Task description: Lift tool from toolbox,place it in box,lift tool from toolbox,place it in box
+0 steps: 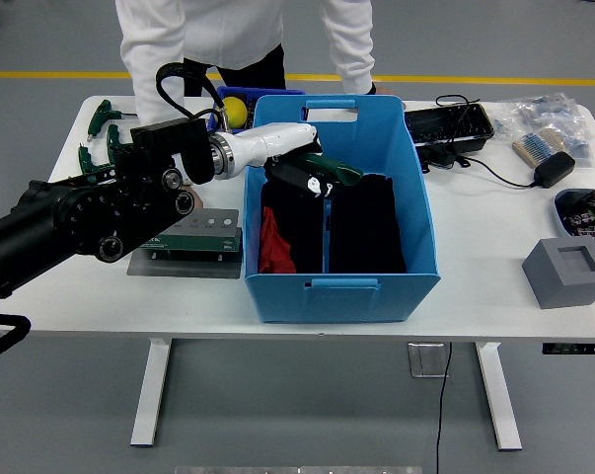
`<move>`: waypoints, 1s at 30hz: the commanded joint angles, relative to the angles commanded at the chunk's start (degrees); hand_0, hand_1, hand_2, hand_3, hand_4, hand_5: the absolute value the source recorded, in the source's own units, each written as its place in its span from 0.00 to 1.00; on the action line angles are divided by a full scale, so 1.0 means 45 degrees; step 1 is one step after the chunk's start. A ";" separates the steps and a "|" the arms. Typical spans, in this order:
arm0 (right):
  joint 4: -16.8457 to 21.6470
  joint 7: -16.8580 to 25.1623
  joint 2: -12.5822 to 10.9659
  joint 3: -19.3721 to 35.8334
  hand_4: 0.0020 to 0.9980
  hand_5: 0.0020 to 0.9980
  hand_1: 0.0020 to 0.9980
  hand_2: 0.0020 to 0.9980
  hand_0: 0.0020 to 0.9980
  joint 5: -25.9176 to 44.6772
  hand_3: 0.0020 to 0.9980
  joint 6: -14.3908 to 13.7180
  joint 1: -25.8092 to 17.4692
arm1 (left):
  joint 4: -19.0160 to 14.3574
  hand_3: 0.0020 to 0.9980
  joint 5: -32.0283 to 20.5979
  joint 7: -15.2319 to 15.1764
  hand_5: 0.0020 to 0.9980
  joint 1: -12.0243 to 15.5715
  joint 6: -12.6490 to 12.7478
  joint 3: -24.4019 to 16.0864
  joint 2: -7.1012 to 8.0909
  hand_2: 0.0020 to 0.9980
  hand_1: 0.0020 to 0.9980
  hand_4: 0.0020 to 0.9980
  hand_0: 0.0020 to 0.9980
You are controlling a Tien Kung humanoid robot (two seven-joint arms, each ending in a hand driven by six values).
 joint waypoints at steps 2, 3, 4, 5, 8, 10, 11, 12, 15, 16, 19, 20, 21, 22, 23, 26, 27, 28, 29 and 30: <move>0.0002 -0.0025 -0.0013 0.0052 0.90 0.75 0.74 0.79 0.74 -0.0097 0.65 -0.0004 0.0026 | 0.0224 0.31 -0.0058 -0.0027 0.65 -0.0040 0.0020 0.0198 -0.0165 0.20 0.15 0.74 0.23; 0.0004 -0.0042 -0.0022 0.0095 0.90 0.75 0.74 0.79 0.74 -0.0171 0.64 -0.0010 0.0049 | 0.0318 0.59 -0.0040 -0.0082 0.71 -0.0059 0.0059 0.0276 -0.0250 0.50 0.38 0.83 0.38; 0.0005 -0.0054 -0.0030 0.0127 0.90 0.75 0.74 0.79 0.74 -0.0228 0.64 -0.0013 0.0064 | 0.0385 0.59 -0.0006 -0.0135 0.71 -0.0069 0.0100 0.0317 -0.0321 0.50 0.38 0.83 0.38; 0.0007 -0.0066 -0.0037 0.0157 0.90 0.75 0.74 0.79 0.74 -0.0283 0.64 -0.0018 0.0080 | 0.0442 0.59 0.0060 -0.0193 0.71 -0.0074 0.0144 0.0314 -0.0395 0.50 0.38 0.83 0.38; 0.0036 -0.0113 -0.0073 0.0294 0.90 0.75 0.74 0.79 0.74 -0.0511 0.64 -0.0047 0.0130 | 0.0586 0.59 0.0259 -0.0480 0.71 -0.0104 0.0458 0.0037 -0.0583 0.50 0.38 0.83 0.38; 0.0063 -0.0157 -0.0109 0.0412 0.90 0.75 0.73 0.79 0.74 -0.0708 0.64 -0.0065 0.0165 | 0.0701 0.70 0.0320 -0.0616 0.70 -0.0176 0.0604 -0.0123 -0.0658 0.70 0.61 0.90 0.56; 0.0073 -0.0177 -0.0124 0.0462 0.90 0.75 0.73 0.79 0.74 -0.0792 0.64 -0.0072 0.0181 | 0.0747 0.70 0.0351 -0.0648 0.70 -0.0212 0.0636 -0.0173 -0.0681 0.70 0.61 0.90 0.56; 0.0089 -0.0220 -0.0154 0.0566 0.90 0.75 0.73 0.79 0.74 -0.0972 0.64 -0.0085 0.0218 | 0.0830 0.70 0.0452 -0.0714 0.70 -0.0294 0.0698 -0.0261 -0.0711 0.70 0.61 0.90 0.56; 0.0118 -0.0291 -0.0202 0.0735 0.90 0.74 0.73 0.79 0.73 -0.1249 0.64 -0.0115 0.0292 | 0.0995 0.73 0.0611 -0.0982 0.70 -0.0443 0.0973 -0.0392 -0.0759 0.76 0.66 0.92 0.61; 0.0128 -0.0325 -0.0220 0.0809 0.90 0.74 0.73 0.79 0.73 -0.1382 0.64 -0.0130 0.0328 | 0.1075 0.73 0.0573 -0.1112 0.70 -0.0501 0.1114 -0.0413 -0.0779 0.76 0.66 0.92 0.61; 0.0157 -0.0406 -0.0271 0.0967 0.90 0.74 0.73 0.79 0.73 -0.1703 0.64 -0.0156 0.0429 | 0.1293 0.73 0.0512 -0.1383 0.70 -0.0665 0.1407 -0.0443 -0.0839 0.76 0.66 0.92 0.61; 0.0165 -0.0424 -0.0288 0.1002 0.90 0.74 0.73 0.79 0.73 -0.1788 0.64 -0.0162 0.0464 | 0.1372 0.73 0.0503 -0.1468 0.70 -0.0729 0.1487 -0.0476 -0.0862 0.76 0.66 0.92 0.61; 0.0169 -0.0432 -0.0297 0.1017 0.90 0.74 0.73 0.79 0.73 -0.1825 0.64 -0.0165 0.0480 | 0.1409 0.74 0.0496 -0.1509 0.69 -0.0759 0.1526 -0.0495 -0.0873 0.78 0.68 0.92 0.65; 0.0181 -0.0438 -0.0322 0.1030 0.90 0.74 0.73 0.79 0.73 -0.1895 0.64 -0.0164 0.0521 | 0.1470 0.74 0.0469 -0.1623 0.69 -0.0852 0.1631 -0.0582 -0.0891 0.78 0.68 0.92 0.65; 0.0191 -0.0440 -0.0341 0.1037 0.90 0.74 0.73 0.79 0.73 -0.1942 0.64 -0.0166 0.0548 | 0.1482 0.74 0.0458 -0.1711 0.69 -0.0928 0.1710 -0.0665 -0.0899 0.78 0.68 0.92 0.65; 0.0207 -0.0423 -0.0361 0.1012 0.90 0.74 0.73 0.79 0.73 -0.1945 0.64 -0.0174 0.0556 | 0.1243 0.74 0.0675 -0.1806 0.69 -0.1022 0.1835 -0.0893 -0.0841 0.78 0.68 0.92 0.65; 0.0210 -0.0405 -0.0364 0.0979 0.90 0.74 0.73 0.79 0.73 -0.1897 0.64 -0.0174 0.0549 | 0.1075 0.75 0.0826 -0.1824 0.68 -0.1022 0.1871 -0.1026 -0.0800 0.78 0.68 0.93 0.65; 0.0212 -0.0386 -0.0365 0.0948 0.90 0.74 0.73 0.79 0.73 -0.1844 0.64 -0.0175 0.0540 | 0.0924 0.75 0.0943 -0.1830 0.68 -0.1002 0.1905 -0.1160 -0.0762 0.78 0.68 0.93 0.65; 0.0213 -0.0351 -0.0361 0.0890 0.90 0.74 0.73 0.79 0.73 -0.1741 0.64 -0.0174 0.0528 | 0.0697 0.75 0.1164 -0.1807 0.68 -0.0945 0.1921 -0.1380 -0.0703 0.78 0.68 0.93 0.65; 0.0213 -0.0328 -0.0359 0.0849 0.90 0.74 0.73 0.79 0.73 -0.1675 0.64 -0.0170 0.0519 | 0.0518 0.75 0.1356 -0.1781 0.68 -0.0895 0.1922 -0.1558 -0.0653 0.78 0.68 0.93 0.65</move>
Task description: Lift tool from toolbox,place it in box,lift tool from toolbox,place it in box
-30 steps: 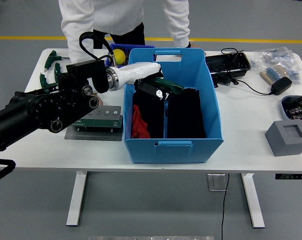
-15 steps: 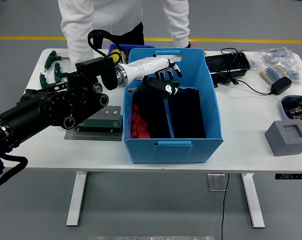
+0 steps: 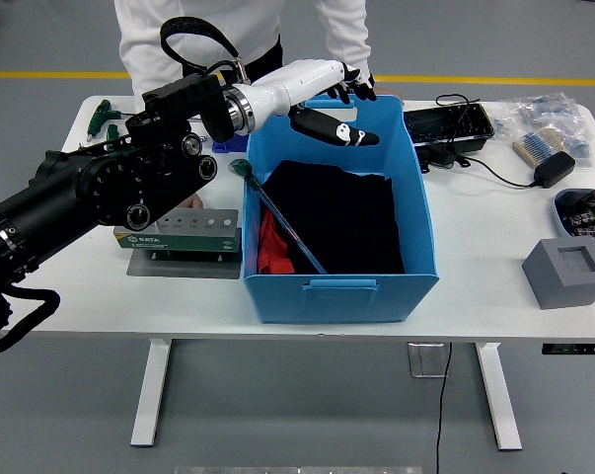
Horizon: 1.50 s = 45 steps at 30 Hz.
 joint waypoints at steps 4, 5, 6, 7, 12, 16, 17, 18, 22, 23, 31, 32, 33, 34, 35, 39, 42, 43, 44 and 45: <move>0.0000 0.0070 0.0014 -0.0129 0.90 0.74 0.73 0.79 0.73 0.0228 0.64 0.0027 -0.0076 | -0.0962 0.73 0.1204 0.0424 0.68 0.0329 -0.0315 -0.0923 0.0354 0.76 0.66 0.93 0.63; -0.0001 0.0090 0.0023 -0.0153 0.90 0.74 0.73 0.79 0.73 0.0300 0.64 0.0030 -0.0115 | -0.1241 0.73 0.1572 0.0559 0.68 0.0435 -0.0439 -0.1168 0.0469 0.76 0.66 0.93 0.63; -0.0001 0.0096 0.0033 -0.0149 0.90 0.74 0.73 0.79 0.73 0.0337 0.64 0.0026 -0.0137 | -0.1464 0.73 0.1849 0.0670 0.68 0.0525 -0.0557 -0.1364 0.0566 0.76 0.66 0.93 0.63; 0.0000 0.0105 0.0045 -0.0151 0.90 0.74 0.73 0.79 0.73 0.0393 0.64 0.0023 -0.0170 | -0.1793 0.73 0.2215 0.0822 0.68 0.0694 -0.0728 -0.1694 0.0730 0.76 0.66 0.93 0.63; 0.0009 0.0136 0.0109 -0.0171 0.90 0.74 0.73 0.79 0.73 0.0604 0.64 0.0030 -0.0343 | -0.3133 0.68 0.3356 0.1421 0.70 0.1584 -0.1209 -0.3092 0.1519 0.64 0.54 0.92 0.48; 0.0023 0.0157 0.0178 -0.0143 0.90 0.74 0.73 0.79 0.73 0.0733 0.64 0.0010 -0.0494 | -0.4095 0.66 0.3851 0.1973 0.70 0.2567 -0.1570 -0.4202 0.2055 0.58 0.47 0.92 0.41; 0.0027 0.0163 0.0191 -0.0137 0.90 0.74 0.73 0.79 0.73 0.0758 0.64 0.0008 -0.0523 | -0.4255 0.66 0.3931 0.2110 0.70 0.2803 -0.1623 -0.4452 0.2122 0.58 0.47 0.92 0.41; 0.0037 0.0166 0.0220 -0.0132 0.90 0.74 0.73 0.79 0.73 0.0807 0.64 -0.0006 -0.0552 | -0.4550 0.66 0.4145 0.2356 0.70 0.3219 -0.1759 -0.4877 0.2256 0.58 0.47 0.92 0.41; 0.0043 0.0163 0.0277 -0.0076 0.90 0.74 0.73 0.79 0.73 0.0817 0.64 -0.0036 -0.0612 | -0.5128 0.66 0.4476 0.3058 0.72 0.4593 -0.2196 -0.6319 0.2496 0.57 0.45 0.92 0.39; 0.0047 0.0174 0.0293 -0.0083 0.90 0.74 0.73 0.79 0.73 0.0862 0.64 -0.0040 -0.0628 | -0.5241 0.66 0.4531 0.3216 0.72 0.4953 -0.2275 -0.6689 0.2568 0.57 0.45 0.92 0.39; 0.0082 0.0345 0.0371 -0.0327 0.89 0.74 0.73 0.79 0.73 0.1312 0.63 -0.0081 -0.0599 | -0.5732 0.66 0.4868 0.4015 0.73 0.6929 -0.1777 -0.9464 0.2466 0.56 0.43 0.92 0.37; 0.0083 0.0361 0.0375 -0.0353 0.89 0.74 0.73 0.79 0.73 0.1353 0.63 -0.0083 -0.0588 | -0.5794 0.66 0.4822 0.4063 0.73 0.7071 -0.1627 -0.9760 0.2427 0.56 0.43 0.92 0.37; 0.0087 0.0386 0.0385 -0.0394 0.89 0.74 0.73 0.79 0.73 0.1421 0.64 -0.0089 -0.0581 | -0.5874 0.66 0.4808 0.4118 0.73 0.7238 -0.1456 -1.0054 0.2386 0.54 0.41 0.91 0.34; 0.0091 0.0404 0.0396 -0.0418 0.89 0.74 0.73 0.79 0.73 0.1463 0.64 -0.0098 -0.0581 | -0.5960 0.66 0.4849 0.4172 0.73 0.7395 -0.1318 -1.0326 0.2375 0.54 0.41 0.91 0.34; 0.0094 0.0411 0.0401 -0.0428 0.89 0.74 0.73 0.79 0.73 0.1475 0.64 -0.0102 -0.0582 | -0.6034 0.66 0.4923 0.4194 0.73 0.7500 -0.1258 -1.0452 0.2408 0.54 0.41 0.91 0.34; 0.0096 0.0482 0.0405 -0.0547 0.89 0.74 0.73 0.79 0.72 0.1664 0.63 -0.0089 -0.0579 | -0.6210 0.67 0.5165 0.3913 0.73 0.7829 -0.1245 -1.0500 0.2741 0.60 0.50 0.91 0.39; 0.0099 0.0476 0.0412 -0.0506 0.89 0.74 0.73 0.79 0.72 0.1644 0.63 -0.0098 -0.0586 | -0.5906 0.67 0.5250 0.3062 0.73 0.7763 -0.1332 -0.9811 0.3292 0.60 0.50 0.91 0.39; 0.0100 0.0470 0.0412 -0.0493 0.89 0.74 0.73 0.79 0.72 0.1627 0.63 -0.0100 -0.0585 | -0.5835 0.67 0.5264 0.2826 0.73 0.7726 -0.1354 -0.9588 0.3418 0.60 0.50 0.91 0.39; 0.0101 0.0454 0.0414 -0.0456 0.89 0.74 0.73 0.79 0.72 0.1582 0.63 -0.0107 -0.0585 | -0.5664 0.67 0.5268 0.2462 0.73 0.7602 -0.1396 -0.9185 0.3677 0.60 0.50 0.91 0.39; 0.0105 0.0435 0.0418 -0.0410 0.89 0.74 0.73 0.79 0.72 0.1537 0.63 -0.0118 -0.0588 | -0.5496 0.66 0.5276 0.2120 0.72 0.7450 -0.1430 -0.8777 0.3949 0.76 0.71 0.91 0.69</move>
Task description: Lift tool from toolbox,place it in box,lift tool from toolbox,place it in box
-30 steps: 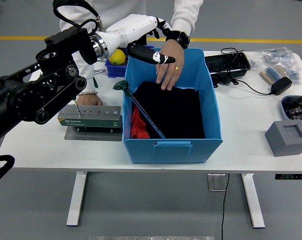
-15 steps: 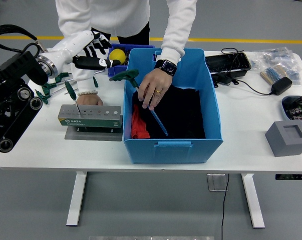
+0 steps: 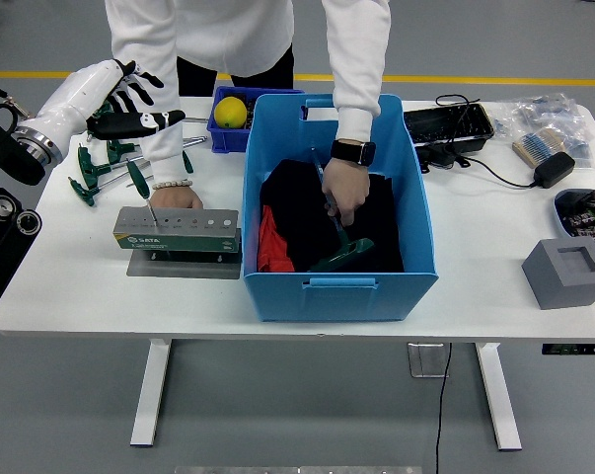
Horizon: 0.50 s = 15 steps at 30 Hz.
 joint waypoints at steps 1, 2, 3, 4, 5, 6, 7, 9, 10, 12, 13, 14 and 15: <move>0.0001 -0.0012 0.0005 0.0028 0.89 0.74 0.73 0.79 0.72 -0.0030 0.63 -0.0007 -0.0006 | 0.0126 0.66 0.0012 -0.0263 0.72 -0.0128 0.0013 0.0406 0.0213 0.76 0.71 0.91 0.69; 0.0000 -0.0020 0.0010 0.0049 0.89 0.74 0.73 0.79 0.72 -0.0052 0.63 -0.0013 -0.0012 | 0.0231 0.66 0.0023 -0.0466 0.72 -0.0243 0.0037 0.0818 0.0380 0.76 0.71 0.91 0.69; 0.0001 -0.0040 0.0018 0.0091 0.89 0.74 0.73 0.79 0.72 -0.0089 0.63 -0.0023 -0.0017 | 0.0410 0.66 0.0047 -0.0703 0.72 -0.0473 0.0054 0.1288 0.0649 0.76 0.71 0.91 0.69; -0.0001 -0.0060 0.0023 0.0135 0.89 0.74 0.73 0.79 0.72 -0.0134 0.63 -0.0033 -0.0019 | 0.0586 0.66 0.0061 -0.0888 0.72 -0.0738 0.0047 0.1867 0.0948 0.76 0.71 0.91 0.69; -0.0003 -0.0079 0.0024 0.0182 0.89 0.74 0.73 0.79 0.72 -0.0187 0.63 -0.0041 -0.0022 | 0.0791 0.66 0.0111 -0.1023 0.72 -0.1061 -0.0001 0.2420 0.1257 0.76 0.71 0.91 0.69; -0.0003 -0.0093 0.0022 0.0221 0.89 0.75 0.73 0.79 0.72 -0.0229 0.64 -0.0047 -0.0018 | 0.0913 0.65 0.0199 -0.1081 0.72 -0.1296 -0.0046 0.2916 0.1434 0.77 0.75 0.91 0.82; -0.0001 -0.0109 0.0017 0.0263 0.89 0.75 0.73 0.79 0.72 -0.0276 0.64 -0.0053 -0.0015 | 0.1011 0.65 0.0330 -0.1145 0.72 -0.1522 -0.0064 0.3493 0.1573 0.77 0.75 0.91 0.82; 0.0002 -0.0136 0.0003 0.0324 0.89 0.75 0.73 0.79 0.72 -0.0373 0.64 -0.0057 -0.0011 | 0.1193 0.65 0.0507 -0.1431 0.72 -0.1977 0.0063 0.4484 0.1800 0.77 0.75 0.91 0.82; 0.0003 -0.0147 0.0000 0.0344 0.89 0.75 0.73 0.79 0.72 -0.0403 0.64 -0.0060 -0.0010 | 0.1284 0.65 0.0533 -0.1525 0.72 -0.2169 0.0104 0.5064 0.1861 0.77 0.75 0.91 0.82; 0.0001 -0.0163 0.0003 0.0365 0.89 0.75 0.73 0.79 0.72 -0.0442 0.64 -0.0065 -0.0011 | 0.1450 0.60 0.0605 -0.1620 0.72 -0.2415 0.0162 0.5960 0.1891 0.74 0.74 0.90 0.85; 0.0002 -0.0171 0.0001 0.0371 0.89 0.75 0.73 0.79 0.72 -0.0453 0.64 -0.0062 -0.0014 | 0.1607 0.60 0.0621 -0.1659 0.72 -0.2589 0.0192 0.6498 0.1890 0.74 0.74 0.90 0.85; 0.0002 -0.0176 0.0000 0.0374 0.89 0.75 0.73 0.79 0.72 -0.0459 0.64 -0.0060 -0.0017 | 0.1713 0.60 0.0636 -0.1667 0.72 -0.2701 0.0204 0.6930 0.1885 0.74 0.74 0.90 0.85; 0.0000 -0.0185 0.0001 0.0389 0.89 0.75 0.73 0.79 0.72 -0.0481 0.64 -0.0061 -0.0018 | 0.1835 0.60 0.0650 -0.1669 0.72 -0.2837 0.0215 0.7256 0.1882 0.74 0.74 0.90 0.85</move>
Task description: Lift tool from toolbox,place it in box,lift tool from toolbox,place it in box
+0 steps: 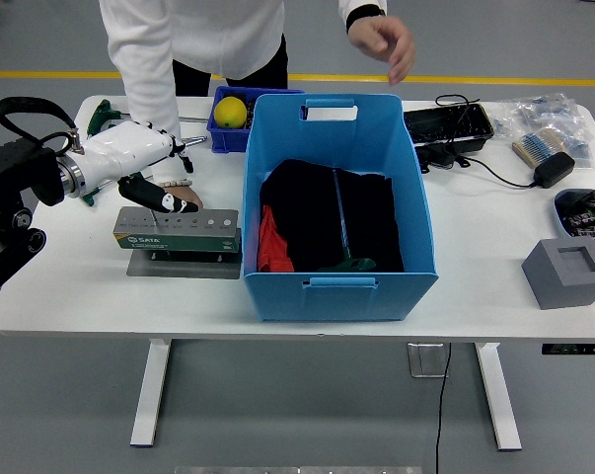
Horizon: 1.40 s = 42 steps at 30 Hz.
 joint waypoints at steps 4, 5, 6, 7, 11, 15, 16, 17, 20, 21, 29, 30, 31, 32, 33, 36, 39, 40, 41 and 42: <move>-0.0003 -0.0040 0.0000 0.0082 0.89 0.75 0.73 0.79 0.72 -0.0110 0.64 -0.0011 -0.0006 | 0.0520 0.60 0.0059 0.0072 0.72 -0.0515 0.0005 0.1341 -0.0029 0.74 0.75 0.90 0.87; -0.0001 -0.0047 0.0002 0.0097 0.89 0.75 0.73 0.79 0.72 -0.0129 0.64 -0.0016 -0.0006 | 0.0645 0.60 0.0084 0.0093 0.72 -0.0588 0.0009 0.1540 -0.0051 0.74 0.75 0.90 0.87; 0.0000 -0.0053 0.0004 0.0112 0.89 0.75 0.73 0.79 0.72 -0.0147 0.64 -0.0021 -0.0006 | 0.0746 0.60 0.0108 0.0113 0.72 -0.0639 0.0008 0.1668 -0.0072 0.74 0.75 0.90 0.87; 0.0001 -0.0061 0.0007 0.0133 0.89 0.75 0.73 0.79 0.72 -0.0172 0.64 -0.0026 -0.0006 | 0.0849 0.60 0.0147 0.0136 0.72 -0.0686 0.0008 0.1781 -0.0095 0.74 0.75 0.90 0.87; 0.0010 -0.0085 0.0010 0.0186 0.89 0.75 0.73 0.79 0.72 -0.0243 0.64 -0.0040 -0.0007 | 0.1120 0.58 0.0232 0.0119 0.71 -0.0784 0.0108 0.1967 -0.0153 0.74 0.75 0.90 0.88; 0.0011 -0.0101 0.0001 0.0211 0.89 0.75 0.73 0.79 0.72 -0.0295 0.64 -0.0039 0.0001 | 0.1353 0.55 0.0331 0.0169 0.70 -0.0925 0.0133 0.2144 -0.0176 0.67 0.72 0.90 0.88; 0.0012 -0.0103 -0.0001 0.0216 0.89 0.75 0.73 0.79 0.72 -0.0303 0.64 -0.0039 0.0003 | 0.1404 0.55 0.0355 0.0204 0.70 -0.0966 0.0105 0.2203 -0.0174 0.67 0.72 0.90 0.88; 0.0012 -0.0104 -0.0006 0.0219 0.89 0.75 0.73 0.79 0.72 -0.0311 0.64 -0.0037 0.0007 | 0.1445 0.55 0.0373 0.0236 0.70 -0.0997 0.0074 0.2240 -0.0168 0.67 0.72 0.90 0.88; 0.0013 -0.0101 -0.0012 0.0218 0.89 0.75 0.73 0.79 0.72 -0.0311 0.64 -0.0036 0.0014 | 0.1536 0.55 0.0413 0.0313 0.70 -0.1052 0.0002 0.2292 -0.0159 0.67 0.72 0.90 0.88; 0.0012 -0.0100 -0.0012 0.0220 0.89 0.75 0.72 0.79 0.72 -0.0311 0.64 -0.0036 0.0015 | 0.1568 0.52 0.0433 0.0342 0.70 -0.1070 -0.0021 0.2300 -0.0160 0.63 0.68 0.90 0.88; 0.0004 -0.0100 -0.0027 0.0232 0.89 0.75 0.72 0.79 0.72 -0.0339 0.64 -0.0031 0.0041 | 0.1903 0.50 0.0593 0.0586 0.71 -0.1237 -0.0156 0.2397 -0.0216 0.61 0.67 0.90 0.89; 0.0004 -0.0100 -0.0031 0.0232 0.89 0.75 0.72 0.79 0.72 -0.0345 0.64 -0.0029 0.0044 | 0.1942 0.50 0.0601 0.0591 0.71 -0.1250 -0.0161 0.2405 -0.0220 0.61 0.67 0.90 0.89; 0.0003 -0.0099 -0.0035 0.0231 0.89 0.75 0.72 0.79 0.72 -0.0343 0.64 -0.0026 0.0048 | 0.1991 0.50 0.0616 0.0610 0.71 -0.1265 -0.0181 0.2415 -0.0219 0.61 0.67 0.90 0.89; 0.0002 -0.0094 -0.0037 0.0224 0.89 0.75 0.72 0.79 0.72 -0.0330 0.64 -0.0023 0.0051 | 0.2023 0.50 0.0615 0.0628 0.71 -0.1274 -0.0204 0.2423 -0.0214 0.61 0.67 0.90 0.89; 0.0000 -0.0092 -0.0039 0.0220 0.88 0.75 0.72 0.79 0.72 -0.0322 0.64 -0.0021 0.0053 | 0.2041 0.49 0.0605 0.0646 0.71 -0.1279 -0.0226 0.2429 -0.0209 0.61 0.67 0.91 0.89; -0.0004 -0.0085 -0.0045 0.0213 0.88 0.75 0.72 0.79 0.72 -0.0299 0.64 -0.0014 0.0055 | 0.2051 0.49 0.0608 0.0693 0.71 -0.1302 -0.0297 0.2466 -0.0190 0.61 0.67 0.91 0.89; -0.0009 -0.0089 -0.0047 0.0226 0.88 0.75 0.72 0.79 0.72 -0.0310 0.64 -0.0015 0.0057 | 0.2065 0.44 0.0622 0.0739 0.72 -0.1345 -0.0347 0.2526 -0.0210 0.57 0.65 0.91 0.89; -0.0009 -0.0092 -0.0049 0.0232 0.88 0.75 0.72 0.79 0.72 -0.0320 0.64 -0.0015 0.0058 | 0.2077 0.44 0.0624 0.0750 0.72 -0.1364 -0.0360 0.2553 -0.0221 0.57 0.65 0.91 0.89; -0.0009 -0.0096 -0.0050 0.0238 0.88 0.75 0.72 0.79 0.72 -0.0332 0.64 -0.0014 0.0060 | 0.2090 0.44 0.0619 0.0757 0.72 -0.1381 -0.0370 0.2573 -0.0229 0.57 0.65 0.91 0.89; -0.0010 -0.0100 -0.0053 0.0243 0.88 0.75 0.72 0.79 0.72 -0.0349 0.64 -0.0015 0.0064 | 0.2112 0.44 0.0603 0.0771 0.72 -0.1406 -0.0388 0.2601 -0.0242 0.57 0.65 0.91 0.89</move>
